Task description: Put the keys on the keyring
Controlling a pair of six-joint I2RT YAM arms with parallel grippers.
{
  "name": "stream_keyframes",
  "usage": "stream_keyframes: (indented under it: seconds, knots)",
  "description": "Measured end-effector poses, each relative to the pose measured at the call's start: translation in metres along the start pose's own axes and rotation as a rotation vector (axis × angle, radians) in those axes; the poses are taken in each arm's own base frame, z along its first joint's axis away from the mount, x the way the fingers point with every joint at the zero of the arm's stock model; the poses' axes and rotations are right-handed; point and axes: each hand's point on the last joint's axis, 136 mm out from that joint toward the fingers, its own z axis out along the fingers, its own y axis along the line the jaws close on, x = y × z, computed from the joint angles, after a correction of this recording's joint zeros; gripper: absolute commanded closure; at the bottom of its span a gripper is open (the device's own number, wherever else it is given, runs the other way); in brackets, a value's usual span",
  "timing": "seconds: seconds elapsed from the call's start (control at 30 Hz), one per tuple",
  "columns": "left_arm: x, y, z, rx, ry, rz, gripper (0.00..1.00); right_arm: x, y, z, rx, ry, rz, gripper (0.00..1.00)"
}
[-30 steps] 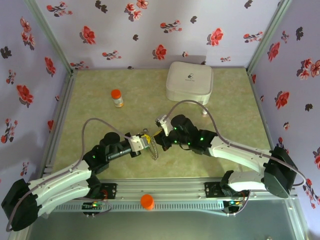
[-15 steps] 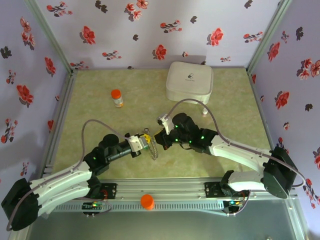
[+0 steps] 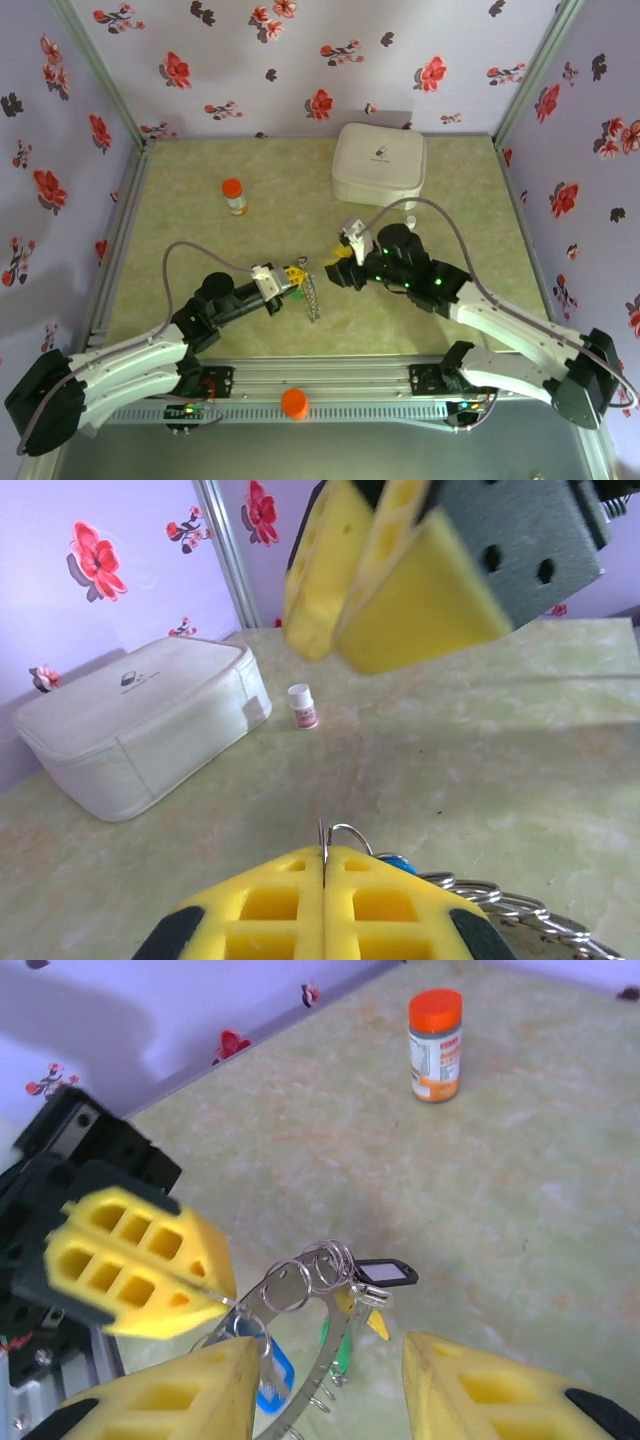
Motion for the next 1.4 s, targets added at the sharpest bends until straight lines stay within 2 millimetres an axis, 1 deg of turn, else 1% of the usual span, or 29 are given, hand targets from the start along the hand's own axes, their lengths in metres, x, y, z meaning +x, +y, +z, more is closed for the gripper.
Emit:
stream_keyframes:
  seconds: [0.07, 0.13, 0.23, 0.37, 0.47, 0.57, 0.77, 0.9, 1.0, 1.07, 1.17, 1.3, 1.4]
  knots:
    - [0.004, -0.002, 0.001, 0.012, 0.007, -0.058, 1.00, 0.011, 0.003, -0.002, -0.016, -0.001, -0.078, 0.58]
    - [0.006, -0.001, 0.003, 0.018, 0.007, -0.116, 1.00, 0.024, 0.006, 0.001, -0.040, 0.019, -0.134, 0.57]
    - [0.009, -0.001, 0.004, 0.023, -0.012, -0.183, 1.00, 0.038, 0.018, 0.005, -0.104, 0.038, -0.198, 0.57]
    - [0.019, -0.004, 0.005, 0.034, -0.010, -0.225, 1.00, 0.041, 0.033, 0.008, -0.163, 0.023, -0.272, 0.57]
    - [0.017, -0.005, 0.007, 0.045, -0.029, -0.233, 1.00, 0.042, 0.039, 0.013, -0.165, 0.013, -0.308, 0.58]
    - [0.011, -0.006, 0.009, 0.059, -0.058, -0.234, 1.00, 0.048, 0.039, 0.021, -0.149, 0.027, -0.327, 0.59]
    - [0.005, -0.010, 0.009, 0.091, -0.088, -0.239, 1.00, 0.062, 0.030, 0.032, -0.100, 0.054, -0.335, 0.62]
    - [0.002, -0.013, 0.009, 0.106, -0.097, -0.237, 1.00, 0.063, 0.026, 0.032, -0.075, 0.049, -0.337, 0.62]
    - [0.003, -0.014, 0.009, 0.115, -0.097, -0.238, 1.00, 0.061, 0.024, 0.024, -0.050, 0.022, -0.343, 0.62]
    - [0.002, -0.015, 0.009, 0.123, -0.099, -0.238, 1.00, 0.056, 0.021, 0.016, -0.025, -0.010, -0.349, 0.64]
    - [0.002, -0.017, 0.009, 0.132, -0.099, -0.237, 1.00, 0.052, 0.021, 0.011, -0.015, -0.035, -0.353, 0.64]
    - [0.002, -0.018, 0.009, 0.139, -0.100, -0.237, 1.00, 0.056, 0.027, 0.014, -0.051, -0.027, -0.351, 0.62]
    - [0.002, -0.018, 0.009, 0.140, -0.098, -0.237, 1.00, 0.067, 0.029, 0.020, -0.070, -0.004, -0.351, 0.62]
